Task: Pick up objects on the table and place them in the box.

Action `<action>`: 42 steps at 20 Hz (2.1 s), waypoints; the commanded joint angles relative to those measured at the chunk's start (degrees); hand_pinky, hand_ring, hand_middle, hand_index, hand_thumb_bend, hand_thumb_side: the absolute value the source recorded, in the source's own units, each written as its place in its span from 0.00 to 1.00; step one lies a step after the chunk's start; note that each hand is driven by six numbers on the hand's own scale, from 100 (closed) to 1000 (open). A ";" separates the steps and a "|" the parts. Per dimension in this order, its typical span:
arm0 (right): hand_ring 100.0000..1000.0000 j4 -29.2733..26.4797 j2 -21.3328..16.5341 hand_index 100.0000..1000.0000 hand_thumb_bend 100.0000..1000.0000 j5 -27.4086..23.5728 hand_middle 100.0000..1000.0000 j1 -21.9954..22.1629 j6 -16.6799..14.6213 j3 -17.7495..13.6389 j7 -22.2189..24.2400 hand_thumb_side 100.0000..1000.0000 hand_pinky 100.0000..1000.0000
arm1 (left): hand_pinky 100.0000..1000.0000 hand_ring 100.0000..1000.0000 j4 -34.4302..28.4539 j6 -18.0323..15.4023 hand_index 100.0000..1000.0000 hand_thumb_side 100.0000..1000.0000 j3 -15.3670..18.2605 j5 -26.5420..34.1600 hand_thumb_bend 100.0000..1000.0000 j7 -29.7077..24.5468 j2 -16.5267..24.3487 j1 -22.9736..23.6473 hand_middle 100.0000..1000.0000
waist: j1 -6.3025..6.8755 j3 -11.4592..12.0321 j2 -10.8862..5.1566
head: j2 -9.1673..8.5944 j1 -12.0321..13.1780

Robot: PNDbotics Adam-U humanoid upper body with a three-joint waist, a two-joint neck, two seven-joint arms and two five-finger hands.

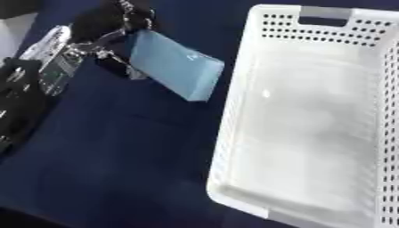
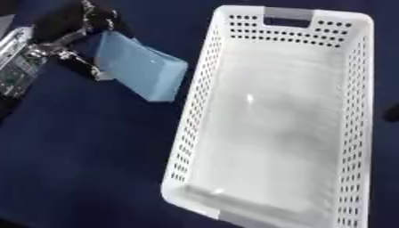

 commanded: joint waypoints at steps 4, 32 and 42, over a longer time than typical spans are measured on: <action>0.65 -0.78 -0.34 1.00 0.00 -0.01 0.64 -0.14 -0.54 -0.53 0.32 0.70 0.80 | 0.00 0.00 -1.98 3.29 0.05 0.00 5.73 -2.98 0.54 8.33 2.62 2.83 0.00 | -0.15 0.50 -1.06 | 0.01 -0.70; 0.65 -0.78 -0.24 1.00 0.00 -0.91 0.64 -0.54 0.52 0.16 0.32 0.70 0.81 | 0.00 0.00 -10.44 -0.94 0.07 0.00 -6.25 13.99 0.25 -6.75 0.39 -12.52 0.00 | 0.25 -1.06 -1.88 | 0.01 0.10; 0.65 -0.78 -0.03 0.98 0.00 -1.76 0.64 -1.26 1.22 -0.10 0.32 0.70 0.80 | 0.00 0.00 -12.28 -4.93 0.16 0.00 -12.97 19.84 0.03 -15.19 -5.13 -19.73 0.01 | 0.79 -2.63 -1.89 | 0.01 0.55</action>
